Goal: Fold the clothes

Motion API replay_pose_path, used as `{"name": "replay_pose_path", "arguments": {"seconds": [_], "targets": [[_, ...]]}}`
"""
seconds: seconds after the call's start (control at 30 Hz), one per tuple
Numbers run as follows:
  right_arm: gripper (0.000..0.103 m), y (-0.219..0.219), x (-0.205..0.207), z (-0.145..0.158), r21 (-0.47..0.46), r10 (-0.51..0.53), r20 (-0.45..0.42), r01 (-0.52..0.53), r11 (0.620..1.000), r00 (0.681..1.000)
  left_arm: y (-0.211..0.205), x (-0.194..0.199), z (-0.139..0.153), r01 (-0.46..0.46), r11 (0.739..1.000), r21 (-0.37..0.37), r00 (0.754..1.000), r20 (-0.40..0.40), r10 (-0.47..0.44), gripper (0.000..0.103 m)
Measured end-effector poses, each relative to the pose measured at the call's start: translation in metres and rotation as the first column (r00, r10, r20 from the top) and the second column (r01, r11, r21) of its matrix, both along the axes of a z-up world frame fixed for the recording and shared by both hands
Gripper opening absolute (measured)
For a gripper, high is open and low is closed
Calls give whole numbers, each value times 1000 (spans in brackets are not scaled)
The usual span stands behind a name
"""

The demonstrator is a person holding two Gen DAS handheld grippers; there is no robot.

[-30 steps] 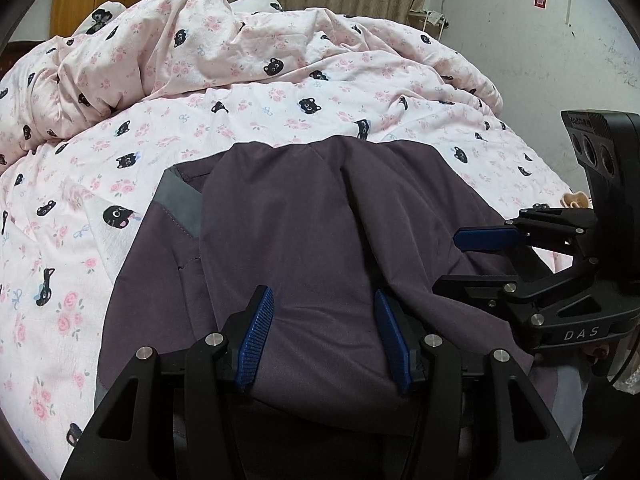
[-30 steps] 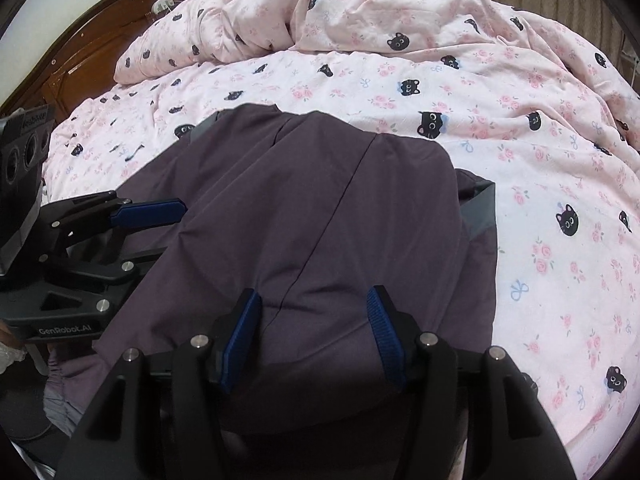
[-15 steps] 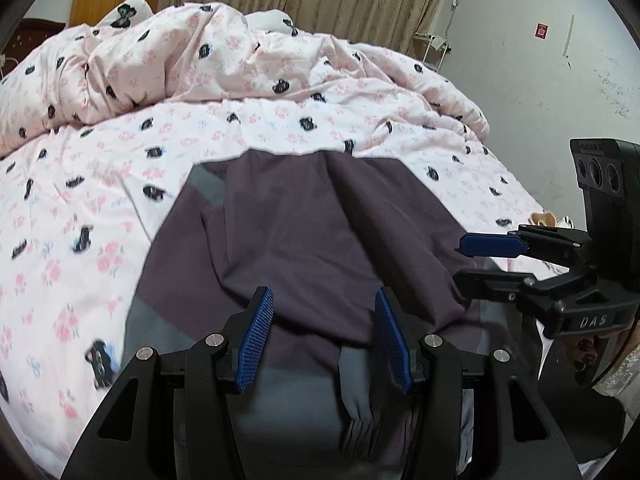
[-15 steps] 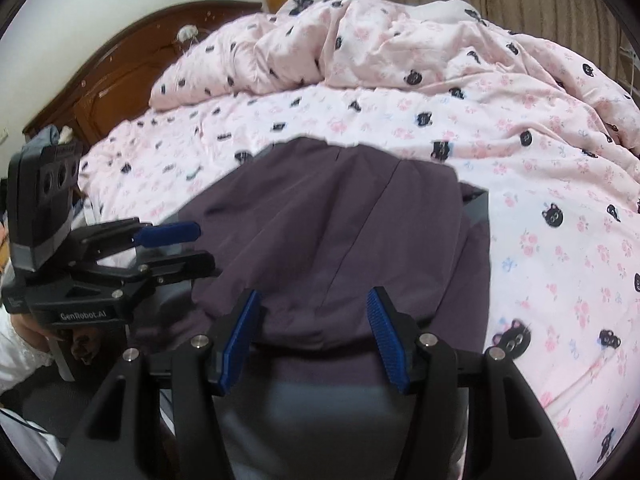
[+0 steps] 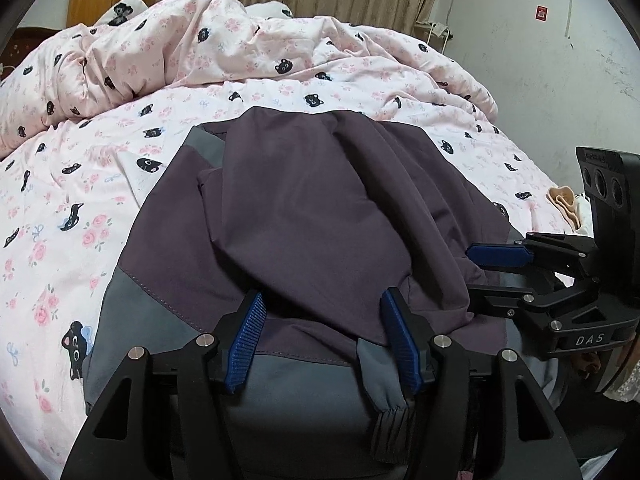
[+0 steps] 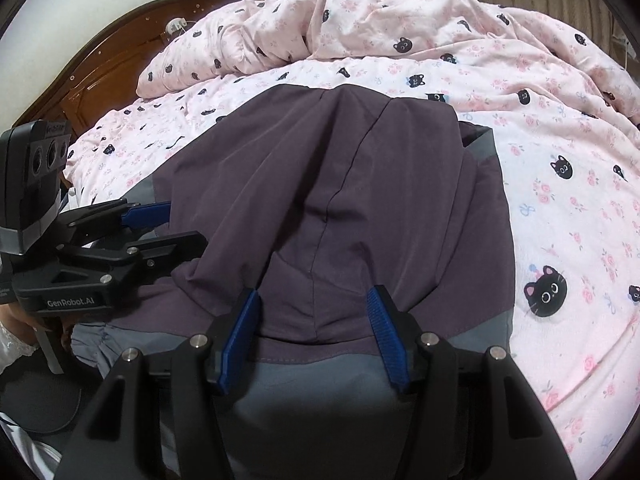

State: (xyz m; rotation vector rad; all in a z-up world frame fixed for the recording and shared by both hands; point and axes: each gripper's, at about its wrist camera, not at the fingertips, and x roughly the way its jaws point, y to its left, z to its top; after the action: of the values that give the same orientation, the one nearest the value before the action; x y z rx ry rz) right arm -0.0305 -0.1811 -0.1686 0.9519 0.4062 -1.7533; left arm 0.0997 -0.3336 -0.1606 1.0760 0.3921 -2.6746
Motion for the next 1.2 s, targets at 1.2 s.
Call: {"name": "replay_pose_path", "arguments": {"seconds": [1.2], "targets": [[69, 116, 63, 14, -96, -157, 48, 161, 982, 986, -12, 156, -1, -209, 974, 93, 976, 82, 202, 58]]}}
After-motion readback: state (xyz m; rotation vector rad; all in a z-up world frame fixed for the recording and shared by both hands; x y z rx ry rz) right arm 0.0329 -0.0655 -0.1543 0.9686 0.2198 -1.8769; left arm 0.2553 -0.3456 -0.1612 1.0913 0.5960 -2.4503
